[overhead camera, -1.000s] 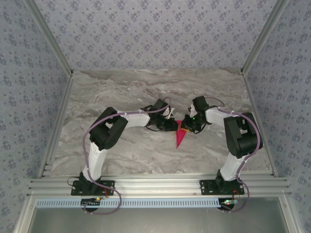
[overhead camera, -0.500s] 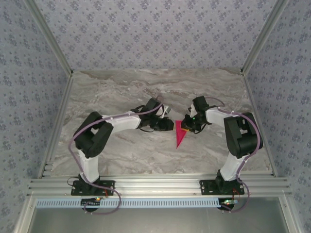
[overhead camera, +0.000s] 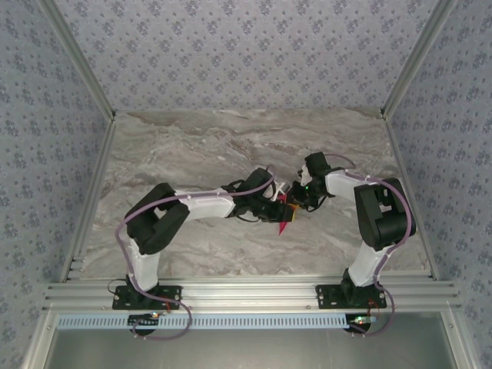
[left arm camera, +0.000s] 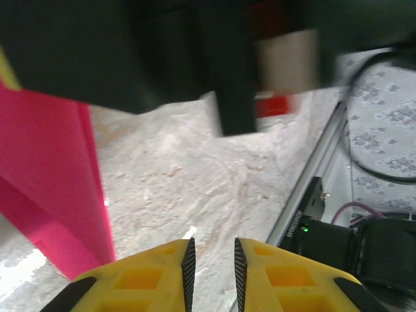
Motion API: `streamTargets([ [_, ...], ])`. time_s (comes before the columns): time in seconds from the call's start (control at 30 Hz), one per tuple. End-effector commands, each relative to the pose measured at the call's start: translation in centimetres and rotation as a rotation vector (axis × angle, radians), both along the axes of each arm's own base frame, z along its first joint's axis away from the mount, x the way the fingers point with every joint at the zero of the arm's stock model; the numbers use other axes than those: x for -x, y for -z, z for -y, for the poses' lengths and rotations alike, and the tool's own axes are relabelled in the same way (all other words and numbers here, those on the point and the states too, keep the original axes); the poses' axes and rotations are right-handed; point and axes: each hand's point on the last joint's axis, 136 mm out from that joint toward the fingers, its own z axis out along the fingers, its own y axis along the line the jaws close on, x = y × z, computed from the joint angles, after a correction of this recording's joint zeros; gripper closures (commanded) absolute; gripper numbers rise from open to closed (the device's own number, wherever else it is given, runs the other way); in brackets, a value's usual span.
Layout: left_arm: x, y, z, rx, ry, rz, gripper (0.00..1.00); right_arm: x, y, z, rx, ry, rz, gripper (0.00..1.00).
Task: Fold a paper plane with a square sheet of paper (fold left side to right side)
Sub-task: Fold the wing for the fifth time at the center of the table.
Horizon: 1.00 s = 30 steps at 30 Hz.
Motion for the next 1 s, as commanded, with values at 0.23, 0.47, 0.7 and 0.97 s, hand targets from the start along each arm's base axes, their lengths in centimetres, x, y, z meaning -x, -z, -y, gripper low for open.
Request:
streamTargets([
  [0.23, 0.1, 2.5, 0.1, -0.045, -0.004, -0.03, 0.75, 0.9, 0.9, 0.3, 0.013, -0.002, -0.04, 0.82],
  [0.47, 0.6, 3.9, -0.2, -0.075, -0.006, -0.04, 0.74, 0.9, 0.9, 0.4, 0.017, -0.003, -0.037, 0.82],
  [0.7, 0.9, 5.2, -0.9, -0.115, -0.014, -0.043, 0.74, 0.9, 0.8, 0.5, 0.024, -0.002, -0.034, 0.82],
  [0.97, 1.0, 5.8, -1.5, -0.142, -0.028, -0.039, 0.74, 0.9, 0.8, 0.5, 0.027, -0.003, -0.035, 0.82],
])
